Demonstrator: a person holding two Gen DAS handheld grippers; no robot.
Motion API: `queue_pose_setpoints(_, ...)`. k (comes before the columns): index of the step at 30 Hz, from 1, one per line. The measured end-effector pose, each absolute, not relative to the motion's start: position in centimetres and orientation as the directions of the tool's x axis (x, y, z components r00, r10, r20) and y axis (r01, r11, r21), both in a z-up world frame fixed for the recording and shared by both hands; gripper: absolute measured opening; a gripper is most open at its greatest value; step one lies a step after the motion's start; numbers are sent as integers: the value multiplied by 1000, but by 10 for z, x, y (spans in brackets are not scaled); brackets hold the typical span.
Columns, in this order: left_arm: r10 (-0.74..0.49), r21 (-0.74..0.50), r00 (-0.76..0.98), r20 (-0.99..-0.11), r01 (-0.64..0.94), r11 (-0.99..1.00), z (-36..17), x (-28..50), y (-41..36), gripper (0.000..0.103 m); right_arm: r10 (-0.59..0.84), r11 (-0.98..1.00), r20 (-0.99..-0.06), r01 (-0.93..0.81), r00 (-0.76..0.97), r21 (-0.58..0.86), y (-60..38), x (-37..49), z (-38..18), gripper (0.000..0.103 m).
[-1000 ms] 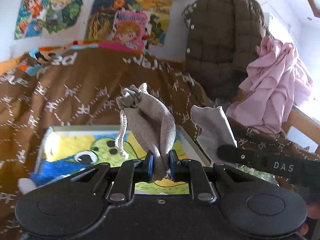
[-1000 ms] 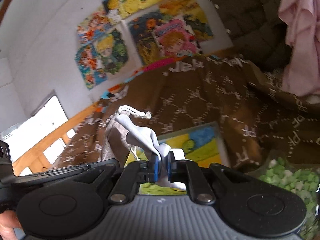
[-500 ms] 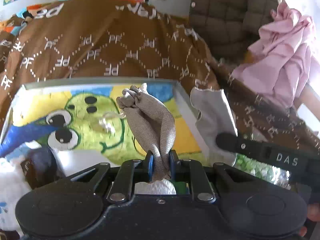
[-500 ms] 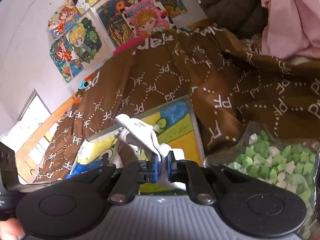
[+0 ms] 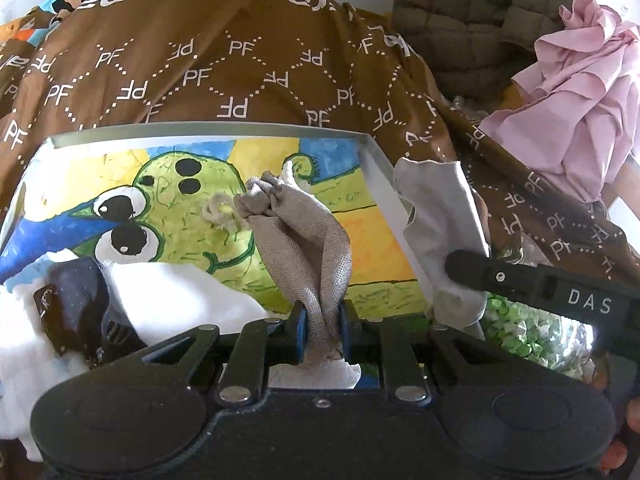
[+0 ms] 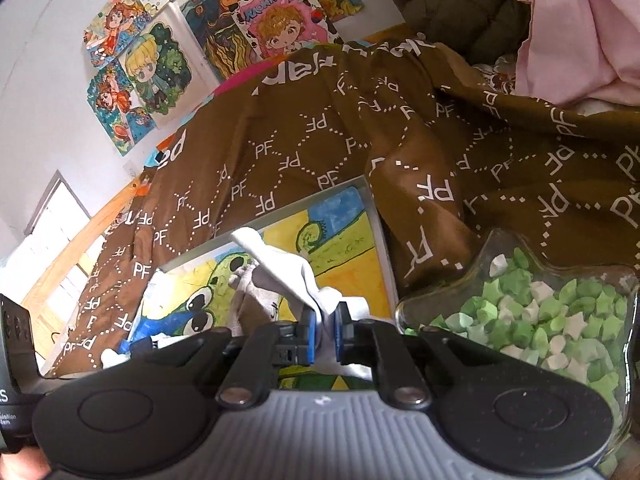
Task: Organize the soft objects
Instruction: 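Lower the bag and sock into the tray and open both tools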
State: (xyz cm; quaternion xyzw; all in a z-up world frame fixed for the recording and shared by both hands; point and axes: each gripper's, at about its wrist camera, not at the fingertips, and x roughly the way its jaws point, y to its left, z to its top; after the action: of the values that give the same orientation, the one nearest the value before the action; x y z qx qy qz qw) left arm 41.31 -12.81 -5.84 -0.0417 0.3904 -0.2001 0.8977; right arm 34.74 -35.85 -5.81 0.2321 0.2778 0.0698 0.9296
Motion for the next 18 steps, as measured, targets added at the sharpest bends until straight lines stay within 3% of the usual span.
queue_pose_setpoints(18, -384, -217, 611, -692, 332, 918, -59, 414, -130, 20, 255, 889, -491, -1, 833, 459, -357, 348, -57, 14)
